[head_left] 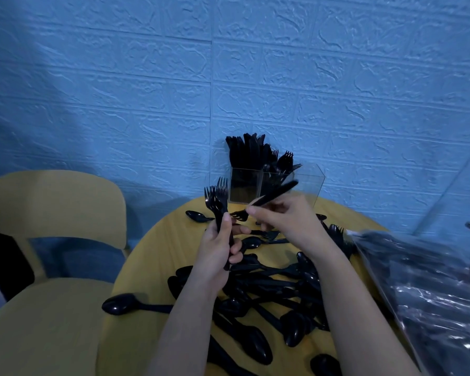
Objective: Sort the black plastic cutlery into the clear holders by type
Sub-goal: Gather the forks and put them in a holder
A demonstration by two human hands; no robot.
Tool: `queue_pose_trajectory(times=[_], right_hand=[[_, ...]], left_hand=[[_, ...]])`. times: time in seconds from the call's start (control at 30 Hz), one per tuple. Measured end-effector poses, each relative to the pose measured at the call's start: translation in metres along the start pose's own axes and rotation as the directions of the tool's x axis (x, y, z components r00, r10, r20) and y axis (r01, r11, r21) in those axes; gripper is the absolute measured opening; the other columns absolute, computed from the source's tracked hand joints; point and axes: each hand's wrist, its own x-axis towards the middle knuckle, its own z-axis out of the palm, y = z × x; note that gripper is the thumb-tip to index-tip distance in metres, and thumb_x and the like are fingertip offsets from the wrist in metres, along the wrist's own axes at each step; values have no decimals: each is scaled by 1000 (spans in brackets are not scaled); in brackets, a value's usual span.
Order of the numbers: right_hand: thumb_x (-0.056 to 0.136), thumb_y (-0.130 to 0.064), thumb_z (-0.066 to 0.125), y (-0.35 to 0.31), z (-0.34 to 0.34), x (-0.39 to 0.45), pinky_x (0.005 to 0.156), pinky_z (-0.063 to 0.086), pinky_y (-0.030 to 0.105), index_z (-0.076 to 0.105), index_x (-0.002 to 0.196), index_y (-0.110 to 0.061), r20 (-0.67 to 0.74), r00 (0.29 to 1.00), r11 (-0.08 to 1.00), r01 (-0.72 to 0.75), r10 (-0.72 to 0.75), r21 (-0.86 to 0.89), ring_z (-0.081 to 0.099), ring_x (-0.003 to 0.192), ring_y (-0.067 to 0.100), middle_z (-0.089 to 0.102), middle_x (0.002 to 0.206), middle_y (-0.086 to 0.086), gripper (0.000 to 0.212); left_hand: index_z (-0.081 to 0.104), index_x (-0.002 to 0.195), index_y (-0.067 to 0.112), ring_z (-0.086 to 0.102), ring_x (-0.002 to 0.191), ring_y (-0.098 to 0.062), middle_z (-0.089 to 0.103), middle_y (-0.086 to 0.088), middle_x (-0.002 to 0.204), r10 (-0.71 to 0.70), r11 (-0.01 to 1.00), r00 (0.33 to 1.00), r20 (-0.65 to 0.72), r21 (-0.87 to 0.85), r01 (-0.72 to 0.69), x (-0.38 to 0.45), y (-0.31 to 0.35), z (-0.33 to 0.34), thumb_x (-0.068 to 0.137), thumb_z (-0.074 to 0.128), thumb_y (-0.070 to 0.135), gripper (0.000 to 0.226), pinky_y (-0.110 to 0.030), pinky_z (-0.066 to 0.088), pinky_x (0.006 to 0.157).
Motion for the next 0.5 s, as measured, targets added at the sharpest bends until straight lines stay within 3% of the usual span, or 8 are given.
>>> queue_pose_trajectory(times=[0.07, 0.17, 0.3, 0.4, 0.5], right_hand=[[82, -12, 72, 2, 3, -2, 63, 51, 21, 74, 87, -15, 113, 993, 1000, 30, -29, -6, 61, 61, 12, 70, 70, 6, 6], [82, -13, 72, 5, 8, -1, 71, 53, 20, 73, 80, -26, 178, 983, 993, 61, -43, -99, 64, 66, 5, 71, 73, -2, 13], [87, -21, 68, 10, 15, 0, 75, 49, 17, 74, 88, -22, 213, 975, 944, 130, -66, -303, 61, 78, 1, 68, 83, -9, 7], [91, -30, 61, 12, 20, 1, 66, 42, 13, 71, 84, -25, 201, 979, 946, 101, -40, -307, 57, 71, -2, 63, 75, -13, 13], [82, -37, 70, 18, 24, 4, 60, 39, 14, 61, 78, -25, 59, 998, 959, 19, -2, -283, 50, 64, -1, 56, 69, -11, 15]], left_hand=[[51, 102, 5, 33, 39, -2, 57, -4, 70, -18, 998, 999, 29, -53, 19, -1, 1, 0, 101, 38, 31, 30, -13, 25, 34], [50, 89, 9, 36, 38, -1, 51, 1, 61, -36, 991, 999, 40, -125, 41, -3, 4, -1, 99, 41, 31, 26, -11, 26, 32], [50, 89, 11, 35, 38, -1, 49, 6, 53, -57, 997, 998, -20, -49, 56, -1, 2, -1, 97, 45, 34, 25, -11, 24, 32], [52, 92, 12, 35, 39, -2, 52, 6, 57, -63, 998, 997, -48, -35, 61, 0, 1, -1, 97, 46, 33, 22, -12, 23, 33], [51, 93, 13, 35, 39, -2, 53, 7, 54, -78, 995, 996, -41, -64, 75, -1, 1, 1, 98, 45, 31, 20, -12, 23, 33]])
